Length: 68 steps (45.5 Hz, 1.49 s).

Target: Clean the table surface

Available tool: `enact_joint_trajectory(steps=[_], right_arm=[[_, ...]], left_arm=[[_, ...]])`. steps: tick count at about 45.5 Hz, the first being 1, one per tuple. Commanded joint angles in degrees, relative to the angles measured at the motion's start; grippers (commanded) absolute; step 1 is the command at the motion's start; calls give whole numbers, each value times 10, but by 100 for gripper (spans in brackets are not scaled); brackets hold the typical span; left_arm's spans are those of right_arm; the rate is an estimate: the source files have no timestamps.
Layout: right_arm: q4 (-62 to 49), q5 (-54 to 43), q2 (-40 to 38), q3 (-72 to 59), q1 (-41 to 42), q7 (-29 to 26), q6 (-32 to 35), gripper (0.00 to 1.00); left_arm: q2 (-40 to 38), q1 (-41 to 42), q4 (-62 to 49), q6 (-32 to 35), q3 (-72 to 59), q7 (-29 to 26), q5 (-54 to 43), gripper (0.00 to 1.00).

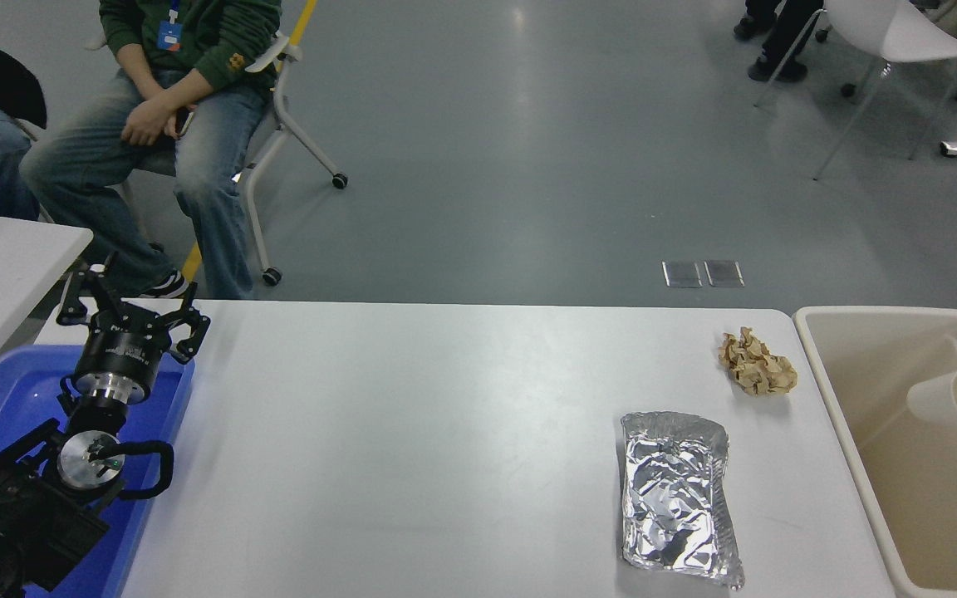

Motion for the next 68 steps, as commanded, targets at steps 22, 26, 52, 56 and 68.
enact_joint_trajectory(steps=[22,26,52,56,68], right_arm=[[-240,176,166,-208,-12,9,-50,0],[-242,218,167,-245,-13,7,-51,0],[-250,240,169,-261,-17,-10,-61,0],[-250,240,169,-262,-18,-10,-61,8],[-251,240,168,-259,-23,-39,-58,98]], left_arm=[[0,0,0,0,0,0,0,100],[0,0,0,0,0,0,0,100],[0,0,0,0,0,0,0,100],[0,0,0,0,0,0,0,100],[0,0,0,0,0,0,0,100]])
